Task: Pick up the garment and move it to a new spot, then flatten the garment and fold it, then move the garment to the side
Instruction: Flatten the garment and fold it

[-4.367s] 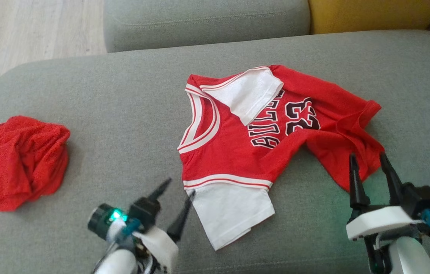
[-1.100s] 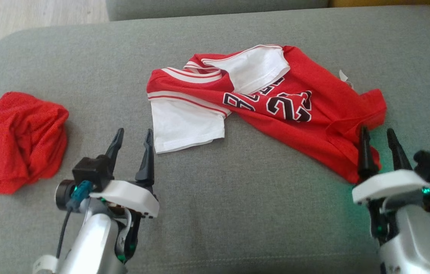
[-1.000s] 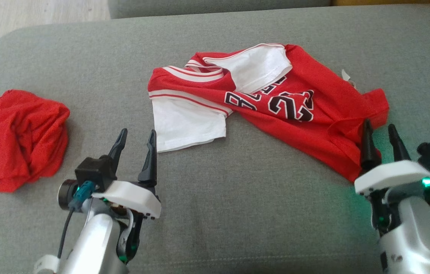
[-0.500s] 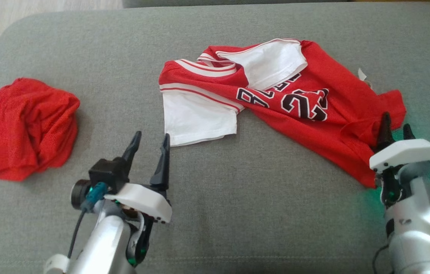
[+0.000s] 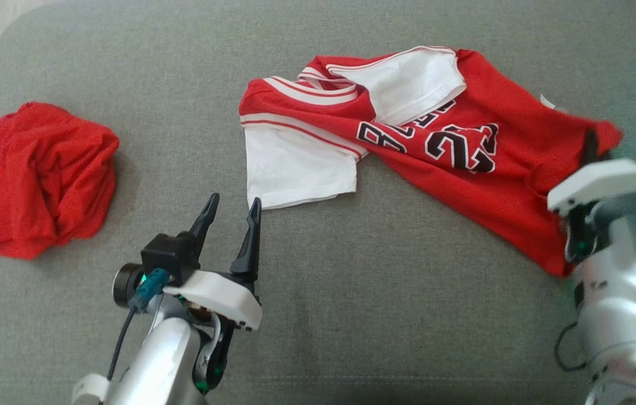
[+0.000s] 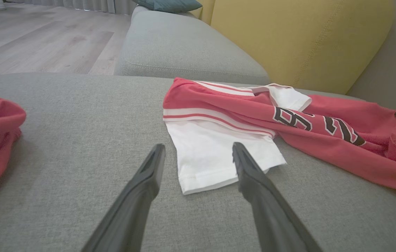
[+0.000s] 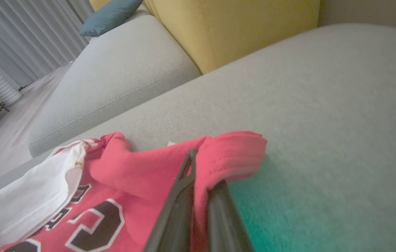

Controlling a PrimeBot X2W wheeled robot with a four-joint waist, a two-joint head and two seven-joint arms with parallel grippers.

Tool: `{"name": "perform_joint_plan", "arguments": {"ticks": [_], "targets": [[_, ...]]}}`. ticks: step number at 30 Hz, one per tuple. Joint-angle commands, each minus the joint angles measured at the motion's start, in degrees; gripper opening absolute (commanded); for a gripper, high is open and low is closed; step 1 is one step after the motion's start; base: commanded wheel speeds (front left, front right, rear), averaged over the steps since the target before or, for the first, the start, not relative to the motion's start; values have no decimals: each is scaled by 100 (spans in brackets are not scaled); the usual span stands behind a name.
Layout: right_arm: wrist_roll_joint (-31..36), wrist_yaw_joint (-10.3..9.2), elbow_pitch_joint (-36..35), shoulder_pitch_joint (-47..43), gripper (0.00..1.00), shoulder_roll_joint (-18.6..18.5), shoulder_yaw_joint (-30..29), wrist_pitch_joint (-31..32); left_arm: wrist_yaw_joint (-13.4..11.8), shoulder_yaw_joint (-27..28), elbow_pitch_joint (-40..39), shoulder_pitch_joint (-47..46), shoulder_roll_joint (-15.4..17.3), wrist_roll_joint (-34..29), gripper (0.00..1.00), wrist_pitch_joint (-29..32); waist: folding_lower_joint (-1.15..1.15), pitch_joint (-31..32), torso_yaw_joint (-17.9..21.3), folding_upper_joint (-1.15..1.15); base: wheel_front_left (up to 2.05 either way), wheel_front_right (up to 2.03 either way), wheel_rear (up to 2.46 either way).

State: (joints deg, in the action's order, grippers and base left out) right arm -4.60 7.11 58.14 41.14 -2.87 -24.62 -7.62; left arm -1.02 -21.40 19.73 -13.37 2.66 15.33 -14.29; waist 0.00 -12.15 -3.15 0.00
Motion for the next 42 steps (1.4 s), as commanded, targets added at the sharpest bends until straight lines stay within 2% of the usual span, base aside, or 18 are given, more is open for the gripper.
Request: {"name": "perform_joint_plan", "arguments": {"ticks": [1, 13, 21, 26, 27, 28, 35, 42], "targets": [[103, 37, -222, 329, 0, -46, 120, -28, -26, 180, -214, -291, 22, 62, 100, -71, 0, -29, -11, 0, 0, 0, 0], [1285, 37, -833, 1169, 0, -820, 53, 301, 2, -37, -261, -546, 22, 187, 100, -71, 0, -439, -336, 0, 0, 0, 0], [1813, 37, -790, 1957, 0, -1252, 16, 258, 21, -157, -297, -710, 22, 236, 100, -71, 0, -694, -582, 0, 0, 0, 0], [2082, 37, -573, 2307, 0, -1389, -66, 105, 10, -239, -318, -765, 22, 271, 100, -71, 0, -777, -663, 0, 0, 0, 0], [2152, 37, -522, 2333, 21, -1402, -82, 78, 6, -251, -314, -768, 22, 276, 100, -71, 0, -780, -667, 0, 0, 0, 0], [2221, 37, -458, 2351, 100, -1418, -118, 75, 2, -259, -310, -771, 22, 280, 100, -71, 0, -782, -665, 0, 0, 0, 0], [2494, 37, -127, 2219, 100, -1264, -240, -224, -24, -248, -270, -759, 21, 265, 100, -71, 0, -650, -524, 0, 0, 0, 0], [2404, 37, 29, 1684, 100, -867, -107, -670, -57, -58, -276, -618, 21, 223, 100, -71, 0, -208, -146, 0, 0, 0, 0]]}}
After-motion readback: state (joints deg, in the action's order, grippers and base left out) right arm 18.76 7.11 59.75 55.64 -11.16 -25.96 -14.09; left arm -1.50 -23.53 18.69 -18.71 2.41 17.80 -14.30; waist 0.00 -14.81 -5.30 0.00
